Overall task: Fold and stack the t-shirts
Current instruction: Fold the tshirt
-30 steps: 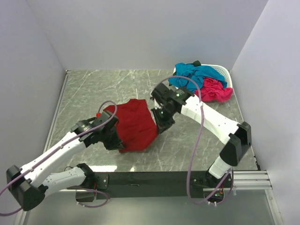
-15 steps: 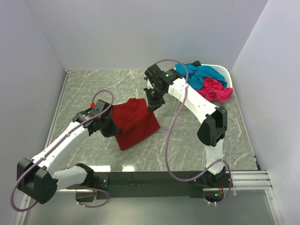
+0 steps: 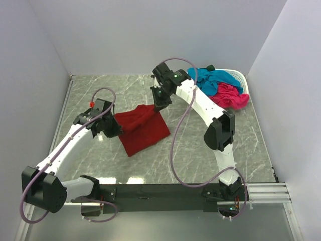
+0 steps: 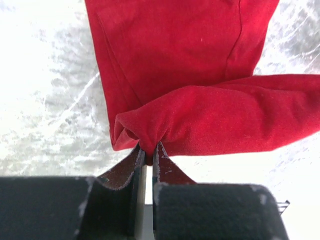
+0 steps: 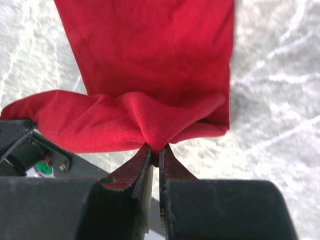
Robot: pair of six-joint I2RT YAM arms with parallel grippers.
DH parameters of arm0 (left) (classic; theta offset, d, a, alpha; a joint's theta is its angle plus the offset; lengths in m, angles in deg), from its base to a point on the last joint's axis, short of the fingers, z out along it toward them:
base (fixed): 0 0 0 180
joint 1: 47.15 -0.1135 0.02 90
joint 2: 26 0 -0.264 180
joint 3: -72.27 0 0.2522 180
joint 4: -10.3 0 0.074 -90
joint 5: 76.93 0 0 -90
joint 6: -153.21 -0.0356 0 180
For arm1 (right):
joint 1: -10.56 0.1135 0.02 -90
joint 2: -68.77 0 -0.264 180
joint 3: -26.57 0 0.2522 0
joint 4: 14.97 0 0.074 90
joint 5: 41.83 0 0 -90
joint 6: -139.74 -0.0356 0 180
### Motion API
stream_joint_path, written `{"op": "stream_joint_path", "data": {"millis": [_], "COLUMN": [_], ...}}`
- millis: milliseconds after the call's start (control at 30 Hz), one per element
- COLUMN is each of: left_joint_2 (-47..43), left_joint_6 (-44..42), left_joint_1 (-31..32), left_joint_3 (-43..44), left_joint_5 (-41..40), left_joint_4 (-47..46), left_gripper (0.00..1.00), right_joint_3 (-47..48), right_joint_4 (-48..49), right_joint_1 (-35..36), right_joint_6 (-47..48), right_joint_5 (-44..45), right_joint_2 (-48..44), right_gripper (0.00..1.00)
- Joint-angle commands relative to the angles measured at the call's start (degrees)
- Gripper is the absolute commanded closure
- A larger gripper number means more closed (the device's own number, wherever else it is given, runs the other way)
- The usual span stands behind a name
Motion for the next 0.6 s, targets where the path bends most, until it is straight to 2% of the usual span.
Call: {"op": "stream_joint_path", "data": {"millis": [0,567], "left_joint_2": [0.57,6.54], "left_joint_6": [-2.47,-7.13], "left_joint_1": [-1.38,-5.86], "left_joint_3": [2.48,-0.68], "left_joint_5": [0.45,0.19], "left_joint_4": [-2.84,-11.01], "left_gripper": [1.00,1.00], "right_joint_3": [3.54,3.89], "right_joint_4": [5.21,16.11], "right_joint_1": [-0.65,-0.91], "right_joint_6": [0.28,-1.56], "right_joint_5": [-0.88,0.17], "right_joint_2": [0.96,7.29], "right_gripper": [1.00,1.00]}}
